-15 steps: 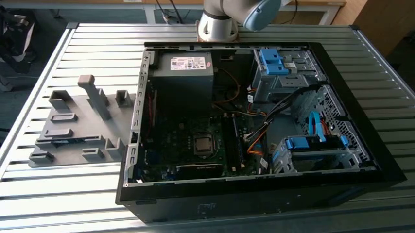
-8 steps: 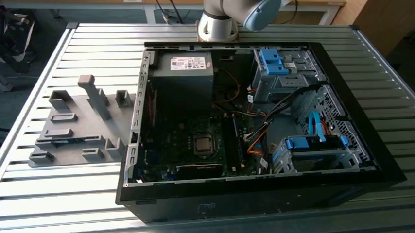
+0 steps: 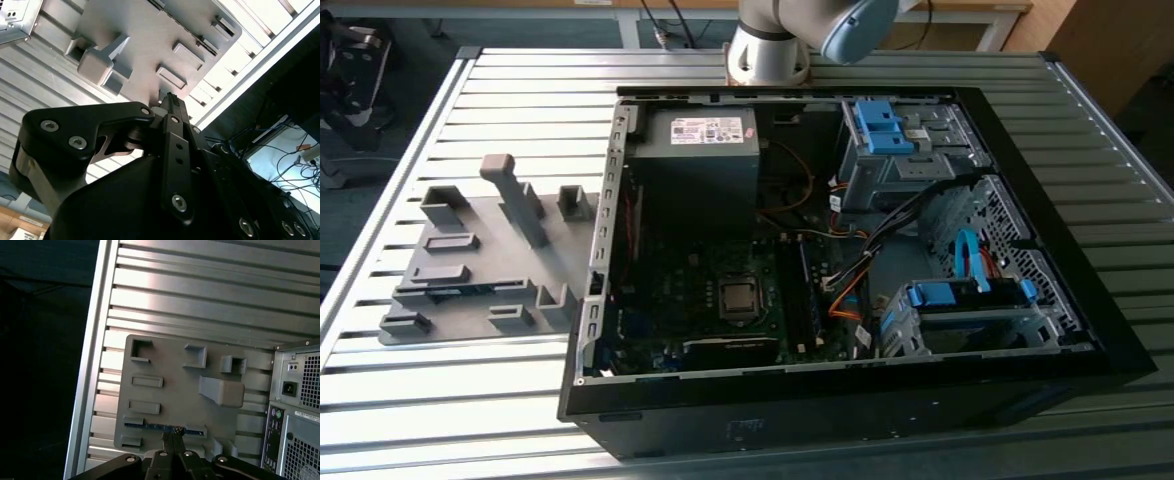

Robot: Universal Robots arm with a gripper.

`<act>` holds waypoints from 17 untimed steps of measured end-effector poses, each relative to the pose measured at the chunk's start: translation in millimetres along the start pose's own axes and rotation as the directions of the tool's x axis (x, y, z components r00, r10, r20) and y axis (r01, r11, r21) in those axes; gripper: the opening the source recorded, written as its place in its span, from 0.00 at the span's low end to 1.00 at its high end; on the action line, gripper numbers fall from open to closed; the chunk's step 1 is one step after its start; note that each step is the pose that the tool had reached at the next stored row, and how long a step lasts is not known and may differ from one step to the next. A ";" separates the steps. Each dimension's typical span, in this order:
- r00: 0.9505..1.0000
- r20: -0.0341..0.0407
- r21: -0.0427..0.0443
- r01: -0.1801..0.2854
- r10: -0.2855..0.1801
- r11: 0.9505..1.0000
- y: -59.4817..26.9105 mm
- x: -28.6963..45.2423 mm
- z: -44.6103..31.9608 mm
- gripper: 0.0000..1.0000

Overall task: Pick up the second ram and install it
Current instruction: 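Pick up the second ram and move it above second insertion slot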

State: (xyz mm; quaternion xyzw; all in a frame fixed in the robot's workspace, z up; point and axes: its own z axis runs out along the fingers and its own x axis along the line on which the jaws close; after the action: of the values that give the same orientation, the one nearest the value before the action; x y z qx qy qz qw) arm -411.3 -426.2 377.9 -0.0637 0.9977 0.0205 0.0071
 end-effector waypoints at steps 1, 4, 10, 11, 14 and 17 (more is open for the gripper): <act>1.000 0.000 0.000 0.005 -0.005 1.000 0.0 0.0 0.0 0.11; 1.000 -0.001 0.000 0.022 -0.022 1.000 0.0 0.0 0.0 0.11; 0.999 -0.002 -0.001 0.054 -0.054 0.999 0.0 0.0 0.0 0.11; 0.998 -0.002 -0.001 0.061 -0.061 0.998 0.0 0.0 0.0 0.11; 0.996 -0.003 -0.002 0.084 -0.084 0.996 0.0 0.0 0.0 0.11; 0.993 -0.004 -0.002 0.114 -0.114 0.993 0.0 0.0 0.0 0.11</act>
State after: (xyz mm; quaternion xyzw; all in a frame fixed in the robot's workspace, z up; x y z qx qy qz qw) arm -411.3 -426.2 377.9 -0.1208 0.9924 0.0208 0.0060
